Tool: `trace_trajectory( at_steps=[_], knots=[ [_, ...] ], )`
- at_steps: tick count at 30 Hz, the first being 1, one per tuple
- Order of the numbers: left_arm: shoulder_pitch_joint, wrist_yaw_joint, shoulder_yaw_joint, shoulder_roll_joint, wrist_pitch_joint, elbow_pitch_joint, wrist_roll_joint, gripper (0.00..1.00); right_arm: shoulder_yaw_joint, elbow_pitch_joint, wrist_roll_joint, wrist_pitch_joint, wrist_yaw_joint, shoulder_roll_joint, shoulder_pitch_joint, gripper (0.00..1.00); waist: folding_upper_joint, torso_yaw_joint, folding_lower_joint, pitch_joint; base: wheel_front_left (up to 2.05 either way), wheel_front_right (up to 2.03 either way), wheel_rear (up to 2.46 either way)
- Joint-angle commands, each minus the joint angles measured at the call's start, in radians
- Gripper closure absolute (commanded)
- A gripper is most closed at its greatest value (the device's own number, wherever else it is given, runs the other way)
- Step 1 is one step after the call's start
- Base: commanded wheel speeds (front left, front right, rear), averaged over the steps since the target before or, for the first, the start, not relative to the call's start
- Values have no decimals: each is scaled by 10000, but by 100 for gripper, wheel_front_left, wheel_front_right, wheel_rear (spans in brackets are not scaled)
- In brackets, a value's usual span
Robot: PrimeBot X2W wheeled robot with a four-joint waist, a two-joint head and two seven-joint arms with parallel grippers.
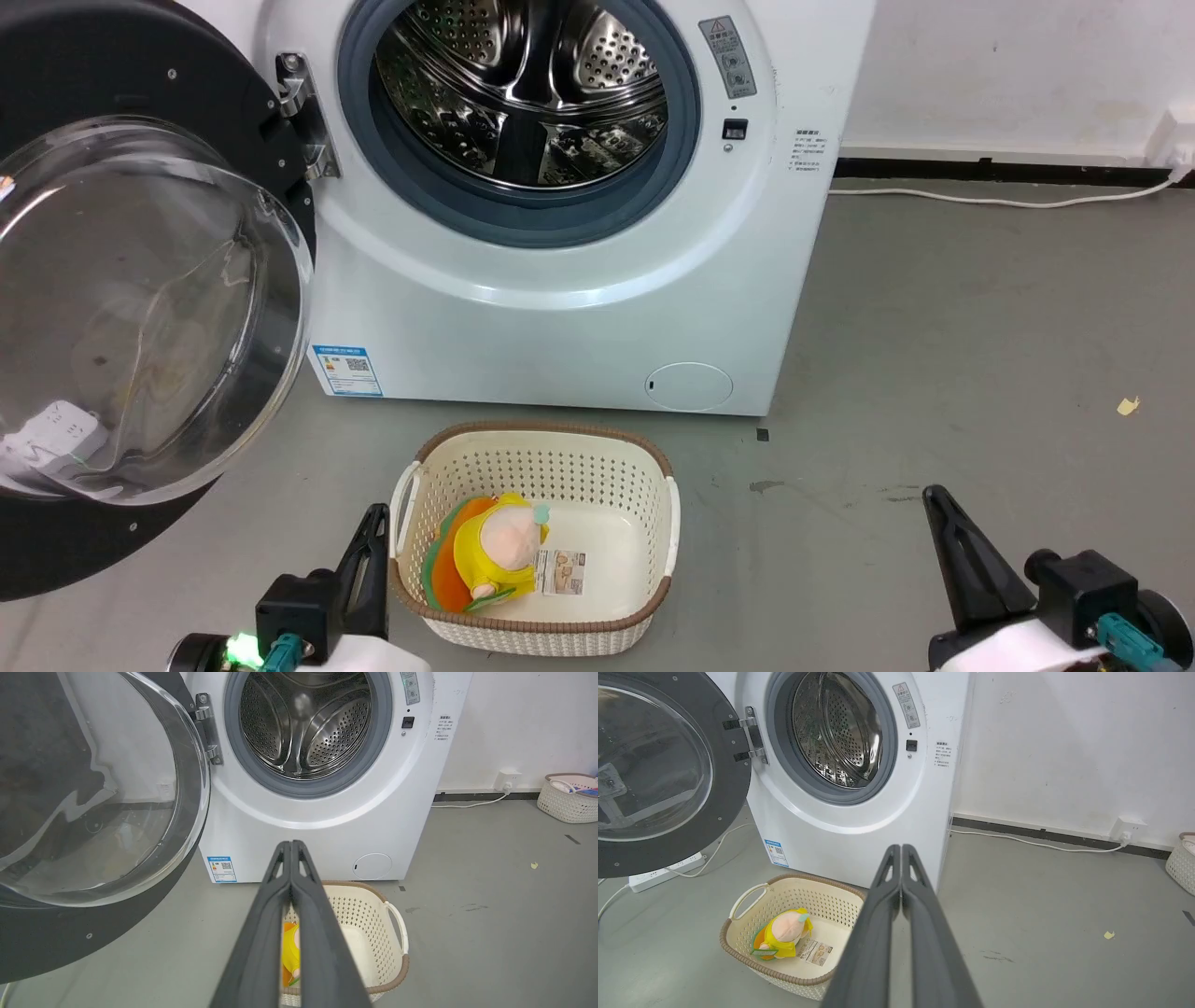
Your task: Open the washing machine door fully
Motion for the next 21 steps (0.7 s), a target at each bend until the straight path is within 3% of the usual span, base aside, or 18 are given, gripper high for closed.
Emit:
trace_trajectory(
  at_steps=[1, 21],
  knots=[
    [-159, -28, 21, -29, 43, -68, 74, 100, 19, -72, -99, 44, 5, 28, -169, 100, 0, 2, 0, 2, 0, 0, 0],
    [-297, -38, 201, -112, 453, -238, 204, 100, 67, -113, -213, 455, 7, 37, -321, 100, 0, 35, 0, 60, 0, 0, 0]
  ],
)
